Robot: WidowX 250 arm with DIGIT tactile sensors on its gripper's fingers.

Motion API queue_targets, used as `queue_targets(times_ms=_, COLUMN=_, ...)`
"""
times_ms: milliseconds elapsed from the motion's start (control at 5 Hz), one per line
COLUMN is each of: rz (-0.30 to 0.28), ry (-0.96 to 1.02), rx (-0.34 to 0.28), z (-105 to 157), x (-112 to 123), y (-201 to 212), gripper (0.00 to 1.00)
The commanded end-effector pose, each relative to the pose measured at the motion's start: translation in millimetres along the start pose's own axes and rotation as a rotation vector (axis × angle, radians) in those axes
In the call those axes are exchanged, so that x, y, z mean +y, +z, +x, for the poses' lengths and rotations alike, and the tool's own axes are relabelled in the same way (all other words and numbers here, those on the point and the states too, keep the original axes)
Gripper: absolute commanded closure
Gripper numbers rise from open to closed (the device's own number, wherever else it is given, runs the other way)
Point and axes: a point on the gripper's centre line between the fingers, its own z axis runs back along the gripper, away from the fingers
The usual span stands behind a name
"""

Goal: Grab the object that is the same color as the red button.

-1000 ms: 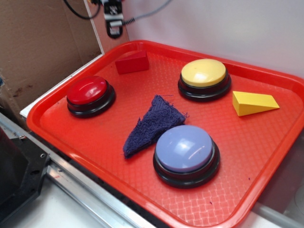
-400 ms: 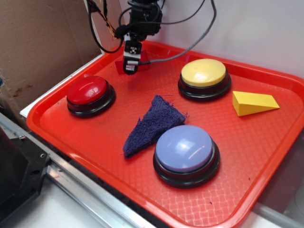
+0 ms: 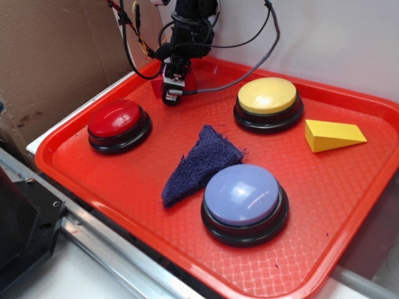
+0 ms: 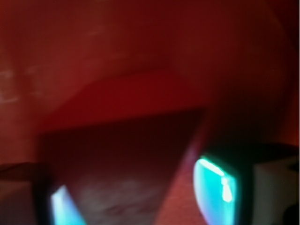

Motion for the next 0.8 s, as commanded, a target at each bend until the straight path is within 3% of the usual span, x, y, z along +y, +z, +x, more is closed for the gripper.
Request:
queue_targets(times_ms=0, rz=0.022, ry=0.044, rx=-0.039, z=0.2, x=0.8, y=3.0, gripper=1.00)
queue_targets(times_ms=400, rz=0.023, ry=0.141, rx=-0.092, z=-10.5, x=-1.8, y=30.3, gripper=1.00)
queue_targets(times_ms=600, rz=-0.016, ry=0.302, rx=-0.221, z=-30.4, x=-15.5, y=76.0, gripper=1.00)
